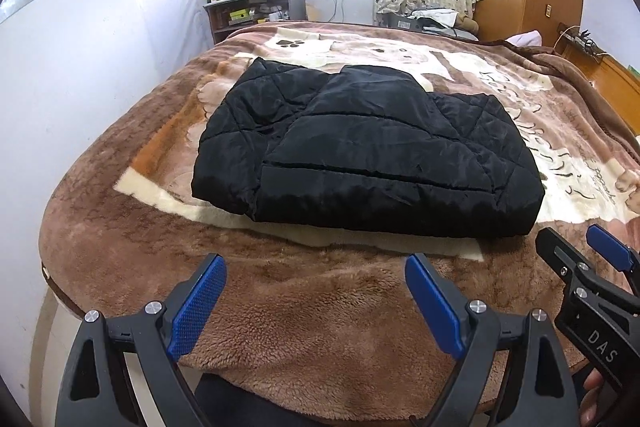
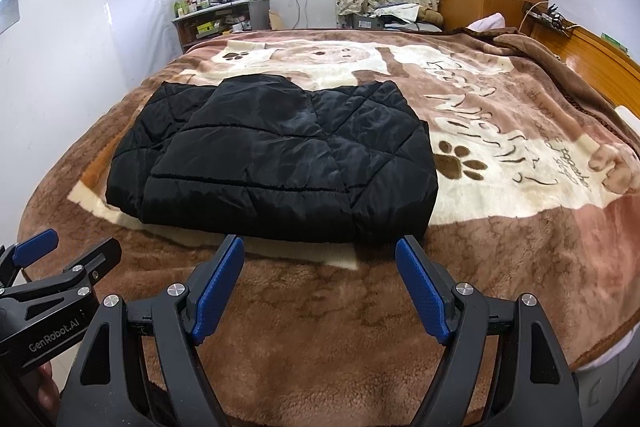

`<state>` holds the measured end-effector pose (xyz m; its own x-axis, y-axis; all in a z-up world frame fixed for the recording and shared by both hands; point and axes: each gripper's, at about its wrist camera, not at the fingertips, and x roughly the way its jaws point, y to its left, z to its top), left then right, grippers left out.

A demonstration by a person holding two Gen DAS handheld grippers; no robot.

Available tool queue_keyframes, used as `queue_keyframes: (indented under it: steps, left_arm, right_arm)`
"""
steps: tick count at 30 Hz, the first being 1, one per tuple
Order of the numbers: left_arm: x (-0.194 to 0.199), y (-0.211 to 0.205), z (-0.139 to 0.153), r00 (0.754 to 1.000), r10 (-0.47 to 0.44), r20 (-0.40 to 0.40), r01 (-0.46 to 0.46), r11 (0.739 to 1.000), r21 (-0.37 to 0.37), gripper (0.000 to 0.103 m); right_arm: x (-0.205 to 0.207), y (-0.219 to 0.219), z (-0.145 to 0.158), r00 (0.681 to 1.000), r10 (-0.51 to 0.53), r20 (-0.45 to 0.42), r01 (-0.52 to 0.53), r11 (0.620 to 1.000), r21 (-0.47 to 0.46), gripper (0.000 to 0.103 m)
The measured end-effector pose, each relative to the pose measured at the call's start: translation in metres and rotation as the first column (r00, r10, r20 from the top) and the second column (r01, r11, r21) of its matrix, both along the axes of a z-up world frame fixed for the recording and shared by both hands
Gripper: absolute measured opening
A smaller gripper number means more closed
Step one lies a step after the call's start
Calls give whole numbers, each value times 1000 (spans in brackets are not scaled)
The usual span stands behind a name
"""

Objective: Fold large clothes

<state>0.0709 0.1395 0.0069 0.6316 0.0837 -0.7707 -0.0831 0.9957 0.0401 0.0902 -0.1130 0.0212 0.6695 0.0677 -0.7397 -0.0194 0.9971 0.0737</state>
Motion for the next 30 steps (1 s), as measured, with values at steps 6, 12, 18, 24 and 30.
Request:
queue_keyframes:
  steps: [6, 12, 18, 24, 30]
  left_arm:
    - [-3, -1, 2, 1000, -4, 7, 4, 1000, -5, 91]
    - [-6, -3, 6, 1000, -12, 19, 12, 1000, -10, 91]
    - [-7, -4, 7, 1000, -16, 19, 16, 1000, -13, 91]
    - [-7, -6, 7, 1000, -15, 16, 15, 1000, -13, 91]
    - [-7, -7, 6, 1000, -14, 15, 14, 1000, -17, 91]
  right_arm:
    - [0, -1, 0, 1000, 2, -1, -2, 1000, -1, 78]
    - [-2, 1, -1, 1000, 2, -2, -2, 1000, -1, 78]
    - [-2, 1, -1, 1000, 1, -2, -1, 1000, 0, 78]
    - [-2, 0, -2, 1000, 1, -3, -1, 1000, 0, 78]
    - [-4, 1, -2, 1000, 0, -3, 0, 1000, 2, 78]
